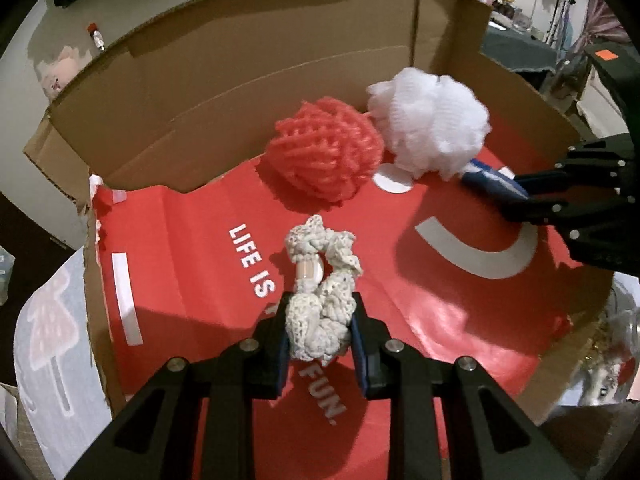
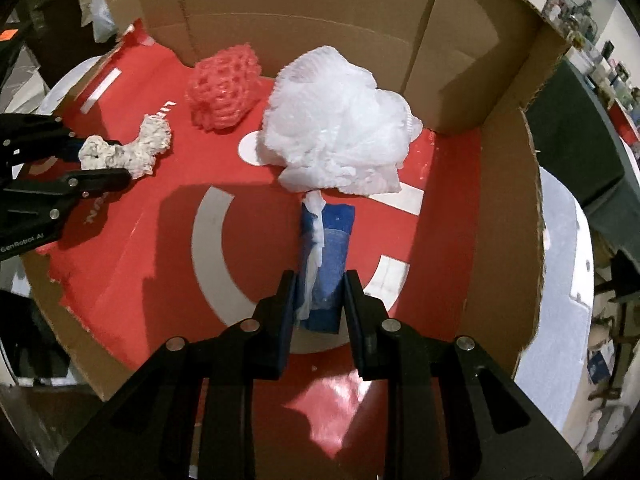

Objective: Organize soft objects
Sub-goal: 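Carry the scrunchie and blue bar into the box and open both tools, then withdraw both tools from the box toward the remaining table items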

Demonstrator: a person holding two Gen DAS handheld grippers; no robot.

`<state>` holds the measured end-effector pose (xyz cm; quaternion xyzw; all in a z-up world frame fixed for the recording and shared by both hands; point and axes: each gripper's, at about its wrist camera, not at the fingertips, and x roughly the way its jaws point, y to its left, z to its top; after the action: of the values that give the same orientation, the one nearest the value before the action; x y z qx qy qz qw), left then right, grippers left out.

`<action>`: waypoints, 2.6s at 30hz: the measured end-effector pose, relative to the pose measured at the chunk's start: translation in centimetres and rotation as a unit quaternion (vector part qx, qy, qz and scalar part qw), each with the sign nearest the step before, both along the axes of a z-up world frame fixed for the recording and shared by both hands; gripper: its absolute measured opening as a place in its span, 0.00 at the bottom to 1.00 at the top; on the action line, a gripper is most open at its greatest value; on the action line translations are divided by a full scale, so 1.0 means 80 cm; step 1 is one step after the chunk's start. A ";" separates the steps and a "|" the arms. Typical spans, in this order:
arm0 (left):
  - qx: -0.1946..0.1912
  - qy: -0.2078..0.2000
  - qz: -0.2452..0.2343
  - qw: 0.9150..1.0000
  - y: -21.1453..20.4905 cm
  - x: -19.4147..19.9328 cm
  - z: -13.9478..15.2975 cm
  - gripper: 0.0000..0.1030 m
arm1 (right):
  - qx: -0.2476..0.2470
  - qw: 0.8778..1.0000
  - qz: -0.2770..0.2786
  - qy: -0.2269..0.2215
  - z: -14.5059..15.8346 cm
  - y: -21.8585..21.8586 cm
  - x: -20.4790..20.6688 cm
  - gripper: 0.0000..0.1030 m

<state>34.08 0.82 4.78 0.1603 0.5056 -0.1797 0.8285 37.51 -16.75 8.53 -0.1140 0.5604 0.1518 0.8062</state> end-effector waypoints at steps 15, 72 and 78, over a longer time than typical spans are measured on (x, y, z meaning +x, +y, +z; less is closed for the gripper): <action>0.014 0.014 0.026 0.999 0.006 0.015 -0.012 0.34 | -0.018 1.000 -0.011 0.005 -0.008 -0.004 -0.001 0.23; -0.176 -0.270 0.115 0.940 0.018 -0.400 0.090 1.00 | 0.129 0.938 -0.042 -0.320 0.138 -0.004 -0.406 0.88; -0.162 -0.238 0.132 0.949 0.019 -0.402 0.046 1.00 | 0.139 0.943 -0.051 -0.299 0.099 0.004 -0.405 0.88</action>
<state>1.88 2.32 8.44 -0.0064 0.2745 -0.1049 0.9558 5.13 -16.47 16.43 -0.0123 0.2722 0.1460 0.9510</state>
